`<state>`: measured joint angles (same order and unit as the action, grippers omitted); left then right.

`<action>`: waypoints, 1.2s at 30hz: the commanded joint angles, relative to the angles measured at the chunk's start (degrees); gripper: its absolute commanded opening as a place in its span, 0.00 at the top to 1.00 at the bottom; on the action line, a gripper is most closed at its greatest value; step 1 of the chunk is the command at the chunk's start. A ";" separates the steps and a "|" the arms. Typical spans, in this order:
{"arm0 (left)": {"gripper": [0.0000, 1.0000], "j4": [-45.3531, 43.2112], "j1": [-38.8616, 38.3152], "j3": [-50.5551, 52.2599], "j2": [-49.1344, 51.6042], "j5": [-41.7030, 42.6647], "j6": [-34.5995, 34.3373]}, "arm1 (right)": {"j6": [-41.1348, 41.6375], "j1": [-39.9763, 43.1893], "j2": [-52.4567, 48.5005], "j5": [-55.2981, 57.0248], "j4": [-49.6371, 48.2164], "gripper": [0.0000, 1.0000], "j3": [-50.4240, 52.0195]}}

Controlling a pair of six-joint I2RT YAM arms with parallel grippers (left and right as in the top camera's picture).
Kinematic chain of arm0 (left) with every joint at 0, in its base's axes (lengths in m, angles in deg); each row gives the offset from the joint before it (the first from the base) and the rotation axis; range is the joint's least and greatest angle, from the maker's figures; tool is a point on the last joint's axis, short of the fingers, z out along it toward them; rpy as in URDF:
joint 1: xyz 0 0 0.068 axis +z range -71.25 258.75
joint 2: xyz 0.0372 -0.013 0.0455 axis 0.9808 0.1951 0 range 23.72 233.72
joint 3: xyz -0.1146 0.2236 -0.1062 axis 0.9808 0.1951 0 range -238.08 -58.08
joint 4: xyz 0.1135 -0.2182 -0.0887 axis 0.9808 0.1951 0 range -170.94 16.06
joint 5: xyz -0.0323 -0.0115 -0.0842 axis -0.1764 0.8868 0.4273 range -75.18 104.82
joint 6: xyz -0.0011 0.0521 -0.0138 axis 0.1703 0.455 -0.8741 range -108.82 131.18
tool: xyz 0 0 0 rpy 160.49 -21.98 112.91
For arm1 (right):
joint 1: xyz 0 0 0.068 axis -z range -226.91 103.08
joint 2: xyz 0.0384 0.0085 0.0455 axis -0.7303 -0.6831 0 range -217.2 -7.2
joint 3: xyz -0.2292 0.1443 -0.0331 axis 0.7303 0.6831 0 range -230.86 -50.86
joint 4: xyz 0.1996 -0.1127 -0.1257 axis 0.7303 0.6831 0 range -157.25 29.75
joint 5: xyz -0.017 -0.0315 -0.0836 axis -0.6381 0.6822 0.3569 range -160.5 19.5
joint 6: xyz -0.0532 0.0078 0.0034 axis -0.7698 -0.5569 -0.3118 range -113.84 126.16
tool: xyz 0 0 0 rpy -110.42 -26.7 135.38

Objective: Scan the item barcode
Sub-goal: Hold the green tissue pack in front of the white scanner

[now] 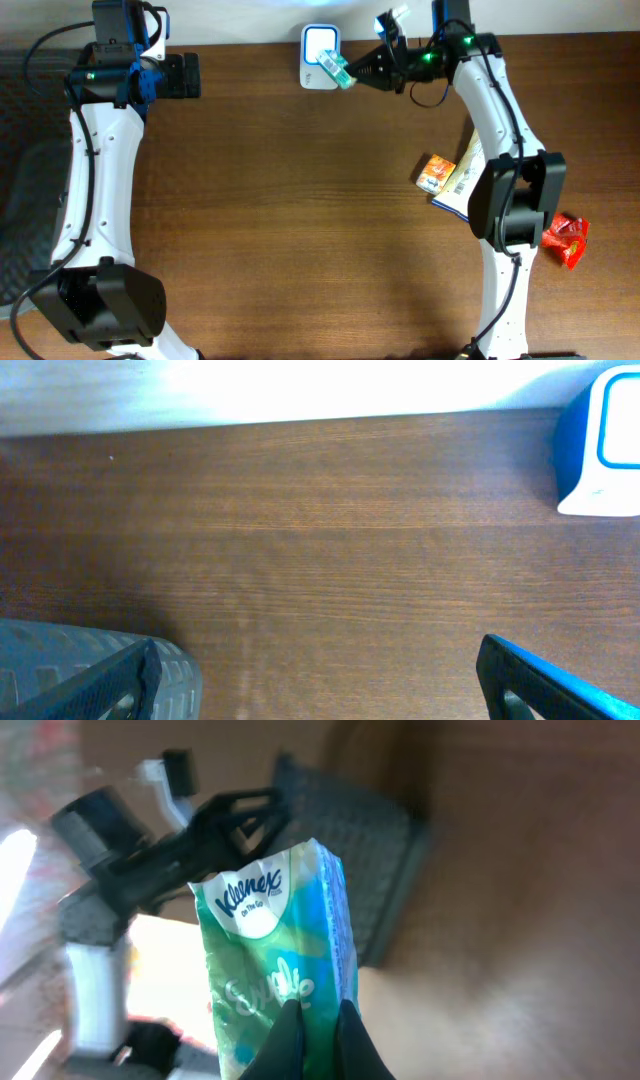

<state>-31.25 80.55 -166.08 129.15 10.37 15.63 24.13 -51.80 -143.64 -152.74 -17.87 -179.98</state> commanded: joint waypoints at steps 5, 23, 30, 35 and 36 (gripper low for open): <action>0.01 -0.13 0.02 -0.09 -1.16 0.59 -0.15 | -0.68 -10.23 4.94 62.23 -1.88 0.96 -5.99; 0.01 -0.13 0.02 -0.09 -1.16 0.59 -0.15 | -67.47 -23.08 -12.22 118.46 -41.27 0.96 -5.88; 0.01 -0.13 0.02 -0.09 -1.16 0.59 -0.15 | -67.45 -21.33 -12.96 117.09 -39.98 0.96 -5.77; 0.01 -0.13 0.02 -0.09 -1.16 0.59 -0.15 | -67.21 -21.33 -12.96 114.31 -38.34 0.96 -5.77; 0.01 -0.13 0.02 -0.09 -1.16 0.59 -0.15 | -67.01 -21.33 -12.96 114.01 -37.99 0.96 -5.77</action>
<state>-31.27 80.55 -166.08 129.15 10.37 15.63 -43.01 -73.29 -156.97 -36.88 -56.53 -185.49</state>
